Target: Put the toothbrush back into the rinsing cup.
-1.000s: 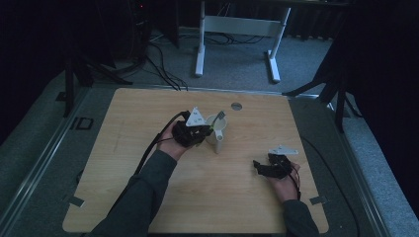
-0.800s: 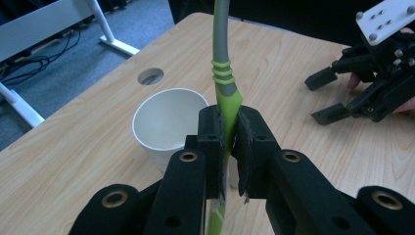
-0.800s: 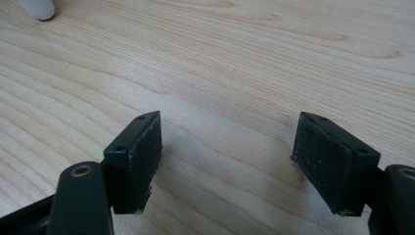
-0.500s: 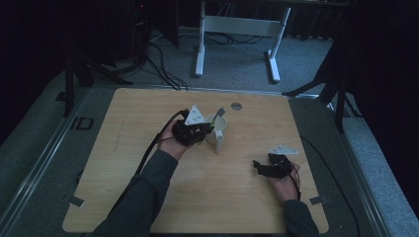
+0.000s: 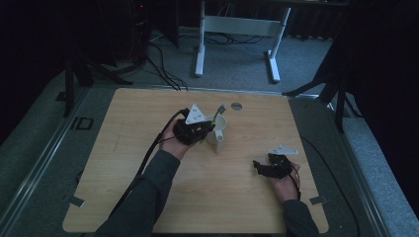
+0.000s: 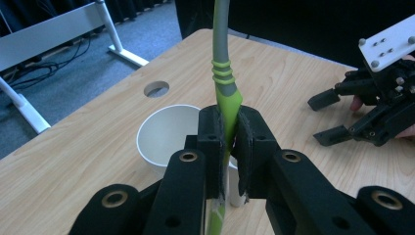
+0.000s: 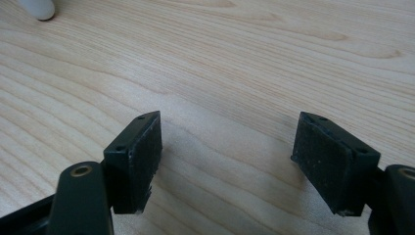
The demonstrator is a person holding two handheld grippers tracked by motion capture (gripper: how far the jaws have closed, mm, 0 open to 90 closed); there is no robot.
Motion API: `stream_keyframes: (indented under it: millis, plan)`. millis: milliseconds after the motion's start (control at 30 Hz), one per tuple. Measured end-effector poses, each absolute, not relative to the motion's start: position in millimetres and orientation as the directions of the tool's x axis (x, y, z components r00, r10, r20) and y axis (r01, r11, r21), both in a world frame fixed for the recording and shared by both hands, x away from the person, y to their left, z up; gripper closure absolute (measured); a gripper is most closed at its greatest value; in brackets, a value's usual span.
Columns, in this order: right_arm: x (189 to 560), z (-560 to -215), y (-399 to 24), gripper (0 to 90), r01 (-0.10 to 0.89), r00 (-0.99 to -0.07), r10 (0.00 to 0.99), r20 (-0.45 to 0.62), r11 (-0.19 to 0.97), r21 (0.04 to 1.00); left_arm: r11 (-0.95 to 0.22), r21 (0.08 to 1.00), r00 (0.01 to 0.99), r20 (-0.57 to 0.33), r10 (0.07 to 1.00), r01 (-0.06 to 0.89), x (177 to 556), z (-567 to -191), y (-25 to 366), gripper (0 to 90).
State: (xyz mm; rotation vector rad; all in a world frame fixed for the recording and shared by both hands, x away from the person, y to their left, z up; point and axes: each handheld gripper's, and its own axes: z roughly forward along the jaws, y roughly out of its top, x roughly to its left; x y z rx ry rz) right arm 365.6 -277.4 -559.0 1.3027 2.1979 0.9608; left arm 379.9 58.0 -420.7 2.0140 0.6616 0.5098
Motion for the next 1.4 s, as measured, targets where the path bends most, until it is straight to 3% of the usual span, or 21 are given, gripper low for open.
stream_keyframes:
  millis: [1400]
  plan:
    - [366.0,-559.0,-277.4,26.2,0.594,-0.481,0.876,-0.002,0.328,0.735,-0.254,0.926,0.703,-0.018,0.711,0.279,383.1,-422.2,60.7,81.8]
